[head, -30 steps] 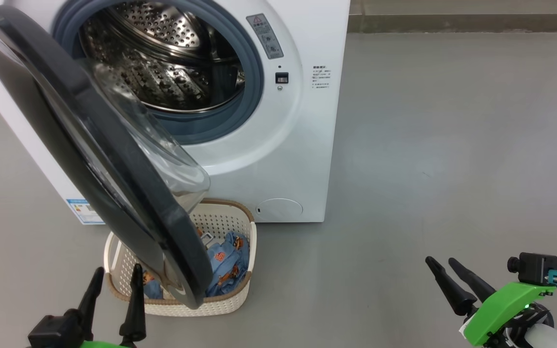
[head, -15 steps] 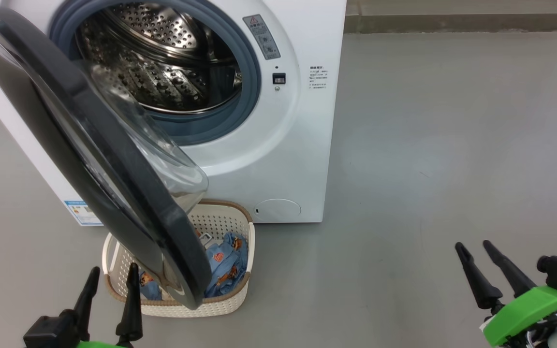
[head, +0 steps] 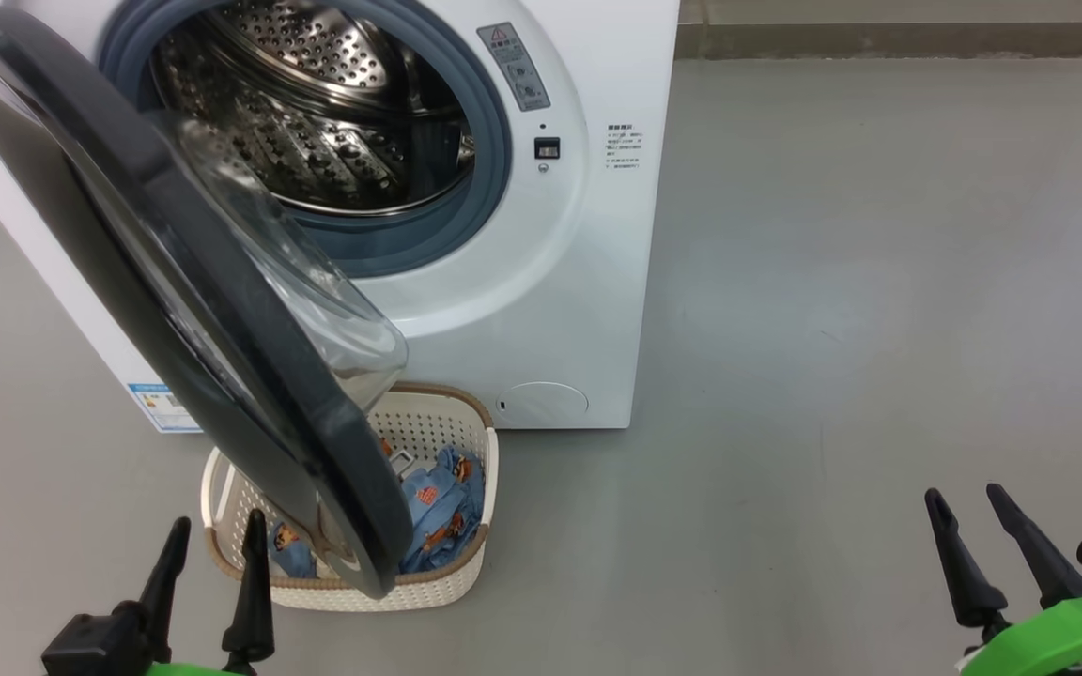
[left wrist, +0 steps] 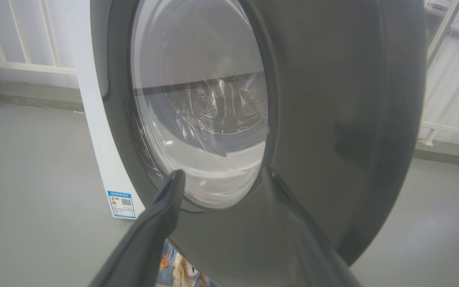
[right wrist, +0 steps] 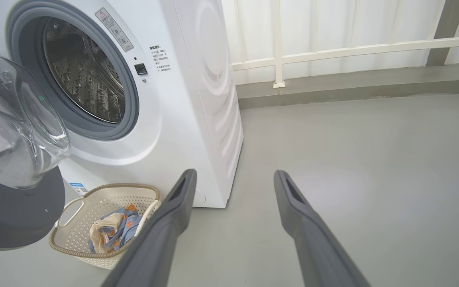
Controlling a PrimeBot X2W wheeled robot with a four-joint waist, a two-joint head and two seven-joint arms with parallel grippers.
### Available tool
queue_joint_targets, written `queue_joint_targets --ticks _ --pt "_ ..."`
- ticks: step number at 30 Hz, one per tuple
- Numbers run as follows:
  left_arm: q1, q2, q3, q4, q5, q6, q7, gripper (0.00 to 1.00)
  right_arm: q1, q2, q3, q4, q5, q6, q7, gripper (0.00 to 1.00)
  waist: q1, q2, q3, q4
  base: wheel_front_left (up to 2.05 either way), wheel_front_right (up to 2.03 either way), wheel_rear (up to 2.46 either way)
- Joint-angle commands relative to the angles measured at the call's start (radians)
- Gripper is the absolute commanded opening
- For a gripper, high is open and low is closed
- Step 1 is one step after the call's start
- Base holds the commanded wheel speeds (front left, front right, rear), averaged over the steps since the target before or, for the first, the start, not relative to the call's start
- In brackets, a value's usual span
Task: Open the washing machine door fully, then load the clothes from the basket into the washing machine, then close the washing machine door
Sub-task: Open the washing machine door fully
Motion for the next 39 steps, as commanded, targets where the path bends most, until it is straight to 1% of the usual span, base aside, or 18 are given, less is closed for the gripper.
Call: queue_joint_targets --ticks 1,7,16,17,18,19,22,26,30,32,36,37,39 --pt "-0.021 0.012 0.035 -0.028 0.016 -0.003 -0.006 1.0 0.009 -0.016 0.013 -0.025 -0.018 0.002 -0.012 1.0 0.0 -0.0001 0.0 0.0 0.0 0.0 0.0" --pt "-0.025 0.01 0.035 -0.022 0.016 -0.003 -0.006 1.0 0.027 -0.004 0.002 -0.01 -0.063 0.002 -0.012 1.0 0.0 -0.0001 0.005 0.002 0.0 0.0 0.0" --pt "-0.03 0.008 0.04 -0.013 0.014 -0.003 -0.006 1.0 0.036 0.009 -0.016 -0.002 -0.076 0.002 -0.012 1.0 0.0 -0.0001 0.008 0.001 0.0 0.0 0.0" --pt "-0.032 0.008 0.04 -0.011 0.015 -0.003 -0.006 0.79 0.037 0.01 -0.018 -0.003 -0.077 0.002 -0.012 1.0 0.0 -0.0001 0.008 0.001 0.0 0.0 0.0" --pt "-0.035 0.007 0.042 -0.011 0.016 -0.003 -0.006 0.45 0.037 0.011 -0.019 -0.003 -0.078 0.002 -0.012 1.0 0.0 -0.0001 0.009 0.002 0.0 0.0 0.0" --pt "-0.038 0.006 0.044 -0.01 0.015 -0.003 -0.006 0.0 0.037 0.011 -0.02 -0.004 -0.079 0.002 -0.012 1.0 0.0 -0.0001 0.009 0.002 0.0 0.0 0.0" --pt "-0.053 0.001 0.056 -0.02 0.008 -0.003 -0.006 0.0 0.036 0.011 -0.023 -0.007 -0.081 0.002 -0.012 1.0 0.0 -0.0001 0.01 0.006 0.0 0.0 0.0" --pt "-0.069 -0.007 0.086 -0.074 -0.004 -0.003 -0.006 0.0 0.038 0.014 -0.024 -0.013 -0.078 0.002 -0.012 1.0 0.0 -0.0001 0.013 0.011 0.0 0.0 0.0" --pt "-0.084 -0.012 0.134 -0.173 0.0 -0.003 -0.006 0.0 0.036 0.014 -0.025 -0.018 -0.078 0.002 -0.012 1.0 0.0 -0.0001 0.022 0.014 0.0 0.0 0.0" --pt "-0.091 -0.014 0.138 -0.236 0.011 -0.003 -0.006 0.0 0.035 0.015 -0.027 -0.021 -0.08 0.002 -0.012 1.0 0.0 -0.0001 0.024 0.016 0.0 0.0 0.0" --pt "-0.104 -0.017 0.1 -0.386 0.027 -0.003 -0.006 0.0 0.034 0.015 -0.027 -0.024 -0.084 0.002 -0.012 1.0 0.0 -0.0001 0.028 0.018 0.0 0.0 0.0" --pt "-0.104 -0.017 0.1 -0.386 0.027 -0.003 -0.006 0.0 0.034 0.015 -0.027 -0.024 -0.084 0.002 -0.012 1.0 0.0 -0.0001 0.028 0.018 0.0 0.0 0.0" --pt "-0.103 -0.019 0.053 -0.456 0.032 -0.002 -0.006 0.0 0.033 0.015 -0.026 -0.026 -0.087 0.002 -0.012 1.0 0.0 -0.0001 0.028 0.017 0.0 0.0 0.0"
